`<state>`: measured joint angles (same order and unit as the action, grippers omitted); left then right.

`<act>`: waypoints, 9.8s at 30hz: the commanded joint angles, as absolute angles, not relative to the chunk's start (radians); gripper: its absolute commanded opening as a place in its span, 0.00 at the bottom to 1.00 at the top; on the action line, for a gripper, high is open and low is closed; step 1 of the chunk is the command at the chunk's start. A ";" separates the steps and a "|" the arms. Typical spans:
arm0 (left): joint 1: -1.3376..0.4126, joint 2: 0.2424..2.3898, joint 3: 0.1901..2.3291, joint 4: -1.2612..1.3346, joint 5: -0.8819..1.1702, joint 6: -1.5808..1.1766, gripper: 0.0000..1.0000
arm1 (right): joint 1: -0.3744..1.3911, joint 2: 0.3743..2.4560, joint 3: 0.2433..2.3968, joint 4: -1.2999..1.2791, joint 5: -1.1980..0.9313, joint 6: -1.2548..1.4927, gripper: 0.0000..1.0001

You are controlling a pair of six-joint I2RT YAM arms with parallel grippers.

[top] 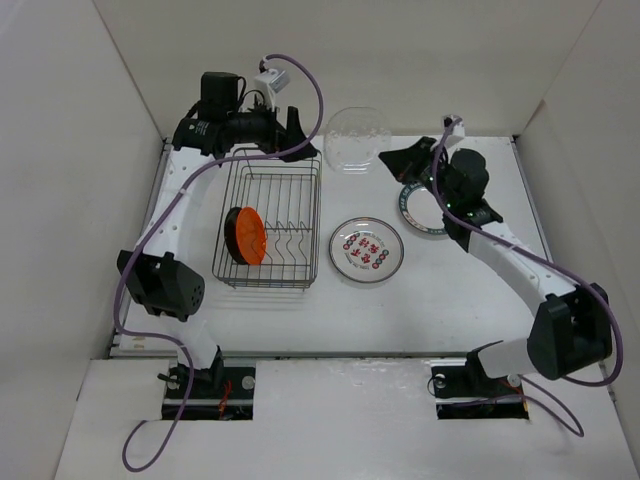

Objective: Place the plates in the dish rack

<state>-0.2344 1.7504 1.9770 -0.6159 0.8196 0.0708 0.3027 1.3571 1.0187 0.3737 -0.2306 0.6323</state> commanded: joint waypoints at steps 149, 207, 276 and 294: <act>-0.430 1.629 1.913 -0.755 0.002 0.011 1.00 | 0.189 1.626 0.862 -0.207 -0.385 0.436 0.76; -0.434 1.746 2.004 -0.710 0.917 0.181 0.00 | 0.285 1.068 0.966 0.101 -0.477 0.491 0.21; -0.549 1.512 1.624 -0.923 -0.301 -0.163 0.25 | 0.135 1.132 0.907 -0.321 0.109 0.584 1.00; -0.549 1.462 1.690 -0.879 -0.279 -0.100 0.58 | -0.066 1.590 0.931 -0.181 0.048 0.664 1.00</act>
